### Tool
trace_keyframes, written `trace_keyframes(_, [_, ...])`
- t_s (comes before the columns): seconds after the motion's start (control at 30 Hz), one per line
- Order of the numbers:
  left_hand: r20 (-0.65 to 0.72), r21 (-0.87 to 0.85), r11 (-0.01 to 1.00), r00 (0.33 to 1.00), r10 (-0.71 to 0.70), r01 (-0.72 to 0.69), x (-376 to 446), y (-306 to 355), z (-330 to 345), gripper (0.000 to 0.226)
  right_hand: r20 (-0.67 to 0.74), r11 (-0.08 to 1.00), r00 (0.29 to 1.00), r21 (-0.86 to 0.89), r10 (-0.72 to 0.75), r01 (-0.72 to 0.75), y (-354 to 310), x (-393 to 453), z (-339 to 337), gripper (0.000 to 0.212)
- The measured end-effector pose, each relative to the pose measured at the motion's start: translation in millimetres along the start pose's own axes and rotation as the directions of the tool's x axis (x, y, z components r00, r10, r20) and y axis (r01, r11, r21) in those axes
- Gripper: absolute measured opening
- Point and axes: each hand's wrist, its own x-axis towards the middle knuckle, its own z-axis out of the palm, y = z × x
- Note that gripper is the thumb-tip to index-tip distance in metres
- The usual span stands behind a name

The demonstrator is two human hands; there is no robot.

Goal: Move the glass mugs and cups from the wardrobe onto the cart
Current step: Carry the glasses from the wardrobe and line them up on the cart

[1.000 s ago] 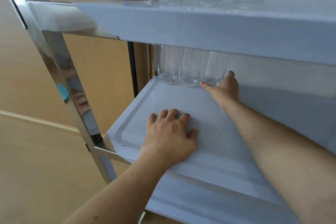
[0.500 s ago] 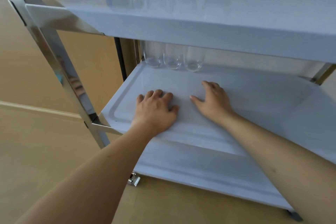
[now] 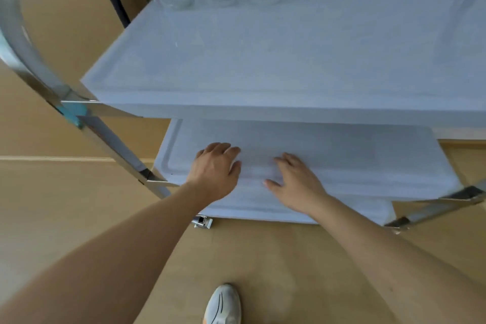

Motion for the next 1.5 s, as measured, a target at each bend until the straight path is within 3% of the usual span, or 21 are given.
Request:
trace_keyframes(0.13, [0.248,0.029,0.998,0.967,0.053,-0.062,-39,36,-43,0.049,0.095,0.996,0.994,0.063,0.056,-0.062,-18,-56,-37,0.074])
trace_keyframes(0.27, [0.338,0.007,0.996,0.937,0.085,-0.093,-73,84,-111,0.048,0.164,0.989,0.982,0.093,0.098,-0.115,-41,-122,-100,0.073])
trace_keyframes(0.47, [0.276,-0.017,0.975,0.936,0.216,-0.220,-57,173,-270,0.049,0.109,0.988,0.985,0.065,0.134,-0.142,-81,-183,-265,0.073])
trace_keyframes(0.6, [0.182,0.012,0.951,0.936,0.302,-0.309,-19,242,-389,0.053,-0.064,0.988,0.987,0.057,0.148,-0.145,-107,-211,-402,0.076])
trace_keyframes(0.77, [0.031,0.022,0.895,0.895,0.445,-0.446,23,331,-508,0.057,-0.285,0.975,0.933,0.068,0.221,-0.210,-125,-253,-538,0.073])
trace_keyframes(0.9, [-0.064,0.035,0.803,0.801,0.596,-0.595,51,401,-576,0.058,-0.444,0.953,0.845,0.084,0.298,-0.291,-126,-291,-624,0.073])
trace_keyframes(1.1, [-0.169,-0.013,0.625,0.617,0.768,-0.781,70,501,-631,0.061,-0.638,0.875,0.639,0.118,0.429,-0.469,-110,-360,-701,0.074])
trace_keyframes(1.27, [-0.168,-0.050,0.443,0.445,0.880,-0.895,59,572,-626,0.061,-0.701,0.768,0.451,0.219,0.553,-0.602,-87,-422,-706,0.075])
trace_keyframes(1.5, [-0.098,-0.042,0.214,0.217,0.971,-0.976,23,659,-595,0.063,-0.695,0.620,0.256,0.338,0.672,-0.708,-55,-505,-695,0.078])
